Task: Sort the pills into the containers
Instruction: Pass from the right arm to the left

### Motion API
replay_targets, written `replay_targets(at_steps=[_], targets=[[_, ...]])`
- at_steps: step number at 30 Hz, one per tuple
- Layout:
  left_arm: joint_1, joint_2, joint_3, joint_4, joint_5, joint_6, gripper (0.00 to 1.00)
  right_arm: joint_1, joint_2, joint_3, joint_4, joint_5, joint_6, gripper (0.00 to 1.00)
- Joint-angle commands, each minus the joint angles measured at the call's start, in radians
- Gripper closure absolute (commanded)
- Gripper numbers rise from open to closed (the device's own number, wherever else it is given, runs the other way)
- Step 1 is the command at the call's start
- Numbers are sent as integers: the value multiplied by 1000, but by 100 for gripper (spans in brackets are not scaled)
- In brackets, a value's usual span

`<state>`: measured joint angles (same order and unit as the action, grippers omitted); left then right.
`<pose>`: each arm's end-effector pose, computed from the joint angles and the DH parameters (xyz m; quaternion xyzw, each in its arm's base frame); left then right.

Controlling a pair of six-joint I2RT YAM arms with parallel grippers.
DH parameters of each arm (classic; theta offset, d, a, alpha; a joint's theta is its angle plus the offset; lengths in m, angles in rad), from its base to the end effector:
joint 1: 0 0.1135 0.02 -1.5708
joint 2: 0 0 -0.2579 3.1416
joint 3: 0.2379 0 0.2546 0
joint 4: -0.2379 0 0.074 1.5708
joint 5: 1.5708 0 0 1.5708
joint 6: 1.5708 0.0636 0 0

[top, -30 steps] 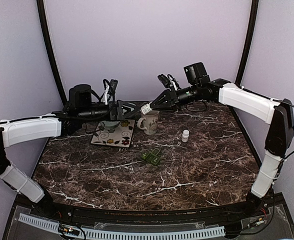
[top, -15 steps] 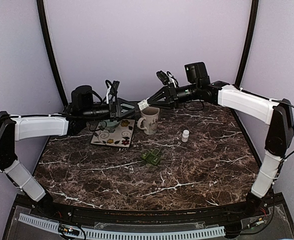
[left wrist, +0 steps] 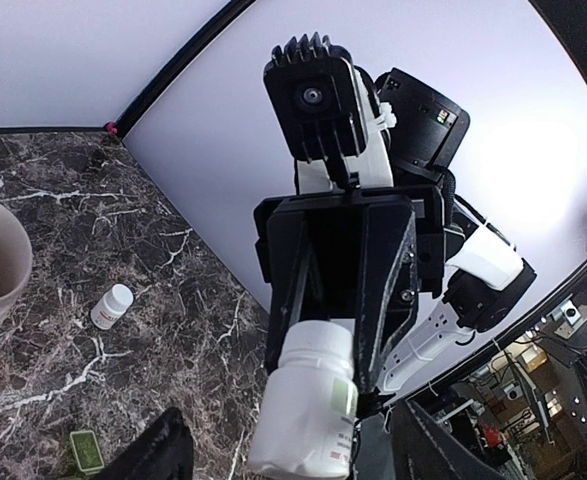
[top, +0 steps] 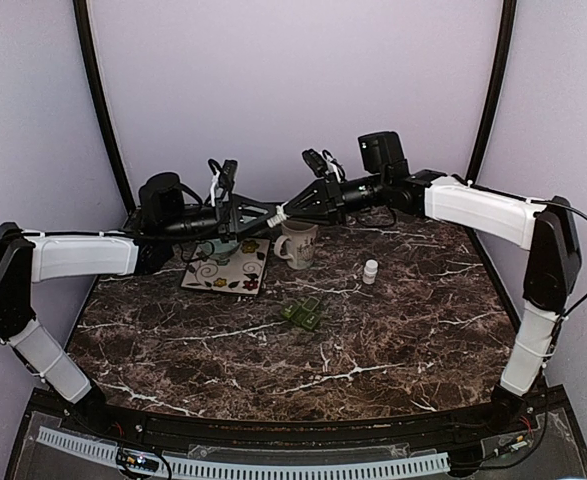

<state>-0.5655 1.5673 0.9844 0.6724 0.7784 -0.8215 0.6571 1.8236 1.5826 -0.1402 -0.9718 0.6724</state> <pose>0.2948 -0.2400 0.2960 0.1981 0.6549 -0.6334 0.3614 0.3171 0.3110 0.3215 -0.2561 0.7344 0.6101 0.1514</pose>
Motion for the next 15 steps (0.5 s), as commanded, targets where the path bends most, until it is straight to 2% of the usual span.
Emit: replay_targets(at_steps=[1,6,15], targets=[[-4,-36,-25,84,21,-31,34,7,8,-16,93,6,37,100],[-4,-40,-44,123,17,-57,46,9,10,-26,113,12,54,100],[-4,-43,-52,157,22,-80,52,13,16,-38,165,14,83,100]])
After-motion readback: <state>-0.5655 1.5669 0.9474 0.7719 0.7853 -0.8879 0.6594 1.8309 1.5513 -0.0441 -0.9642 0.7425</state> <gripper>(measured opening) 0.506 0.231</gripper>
